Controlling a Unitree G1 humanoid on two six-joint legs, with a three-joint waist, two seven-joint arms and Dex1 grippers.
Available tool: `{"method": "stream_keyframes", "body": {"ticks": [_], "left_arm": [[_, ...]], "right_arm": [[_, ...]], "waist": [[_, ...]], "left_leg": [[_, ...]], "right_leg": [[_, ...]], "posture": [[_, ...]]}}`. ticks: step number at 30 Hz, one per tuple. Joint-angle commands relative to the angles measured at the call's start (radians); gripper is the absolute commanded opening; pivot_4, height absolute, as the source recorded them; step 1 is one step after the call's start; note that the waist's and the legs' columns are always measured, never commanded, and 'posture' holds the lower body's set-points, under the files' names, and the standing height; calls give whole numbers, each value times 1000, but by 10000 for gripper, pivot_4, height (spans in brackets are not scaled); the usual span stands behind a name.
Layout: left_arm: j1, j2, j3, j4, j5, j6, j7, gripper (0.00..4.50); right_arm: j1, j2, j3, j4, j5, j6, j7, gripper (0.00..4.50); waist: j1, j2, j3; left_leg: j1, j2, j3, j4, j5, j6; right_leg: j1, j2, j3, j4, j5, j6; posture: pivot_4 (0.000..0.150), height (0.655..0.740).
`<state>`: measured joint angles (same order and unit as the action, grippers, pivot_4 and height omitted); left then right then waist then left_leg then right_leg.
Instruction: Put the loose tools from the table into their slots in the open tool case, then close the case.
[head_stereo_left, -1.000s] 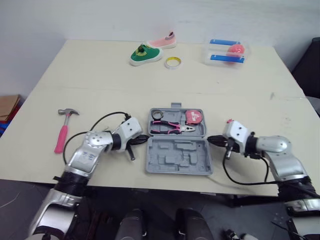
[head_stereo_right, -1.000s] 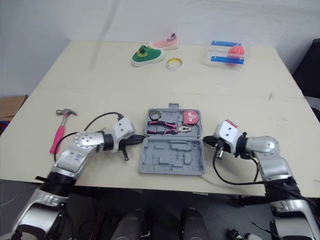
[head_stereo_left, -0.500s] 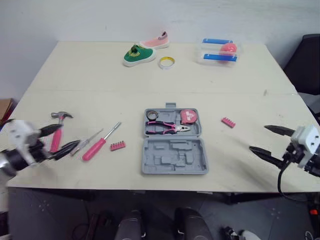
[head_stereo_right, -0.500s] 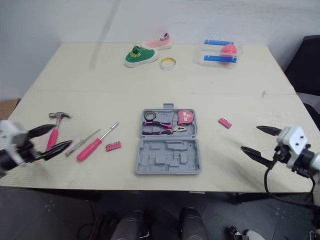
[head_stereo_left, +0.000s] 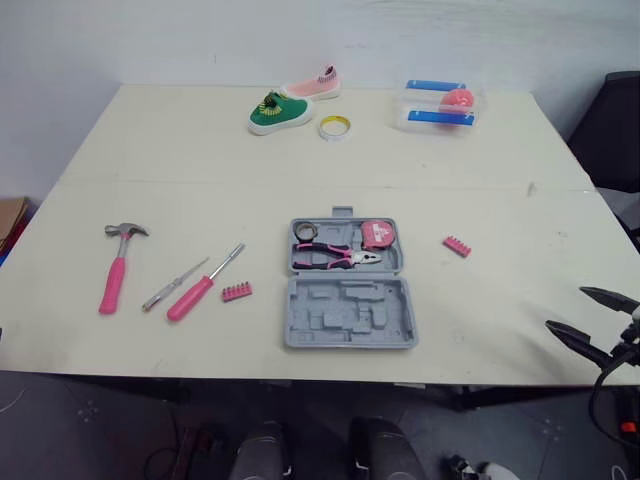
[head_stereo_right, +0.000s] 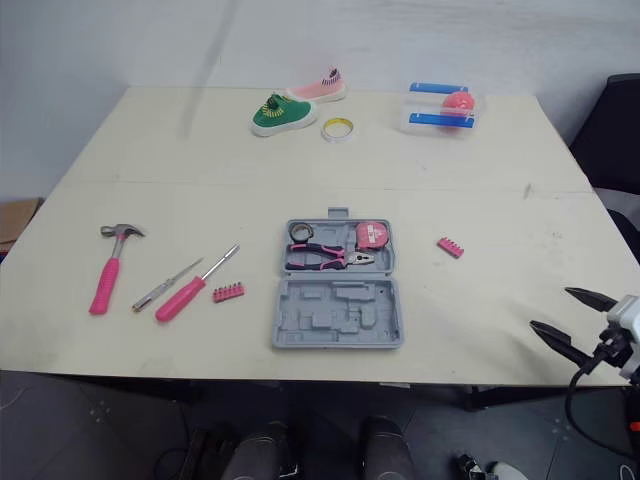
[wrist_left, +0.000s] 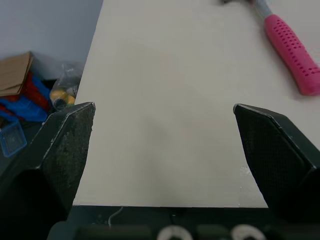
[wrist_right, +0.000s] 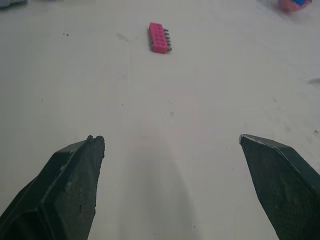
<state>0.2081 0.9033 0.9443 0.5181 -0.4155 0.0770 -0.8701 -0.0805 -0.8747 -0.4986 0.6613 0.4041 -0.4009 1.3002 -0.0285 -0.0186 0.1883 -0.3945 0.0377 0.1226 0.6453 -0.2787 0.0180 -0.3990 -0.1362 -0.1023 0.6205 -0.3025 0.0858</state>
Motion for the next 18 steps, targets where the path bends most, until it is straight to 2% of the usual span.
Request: {"method": "stream_keyframes", "body": {"ticks": [1,6,12,18], "left_arm": [[-17,14,-16,-72,-51,12,-48,44792],[-53,35,-176,-279,-88,178,-101,44792],[-154,151,-459,-400,7,343,-110,44792],[-348,126,-663,-439,72,470,-21,44792]], "right_arm": [[-16,30,24,-103,61,50,28,45000],[-33,115,93,-356,161,163,51,45000],[-41,194,200,-603,212,251,35,45000],[-53,233,259,-716,225,282,29,45000]], "waist": [[0,0,0],[1,1,1],[1,2,1],[1,2,1]], "left_leg": [[0,0,0,-1,0,-1],[0,0,0,-6,1,-4],[1,1,0,-6,4,-5],[2,0,1,-8,5,-6]], "right_leg": [[1,0,0,0,0,-1],[3,0,0,0,-2,-3],[3,3,-1,3,-2,-3],[3,4,-1,3,-2,-3]], "posture": [[1500,7400],[1500,7400],[1500,7400],[1500,7400]]}}
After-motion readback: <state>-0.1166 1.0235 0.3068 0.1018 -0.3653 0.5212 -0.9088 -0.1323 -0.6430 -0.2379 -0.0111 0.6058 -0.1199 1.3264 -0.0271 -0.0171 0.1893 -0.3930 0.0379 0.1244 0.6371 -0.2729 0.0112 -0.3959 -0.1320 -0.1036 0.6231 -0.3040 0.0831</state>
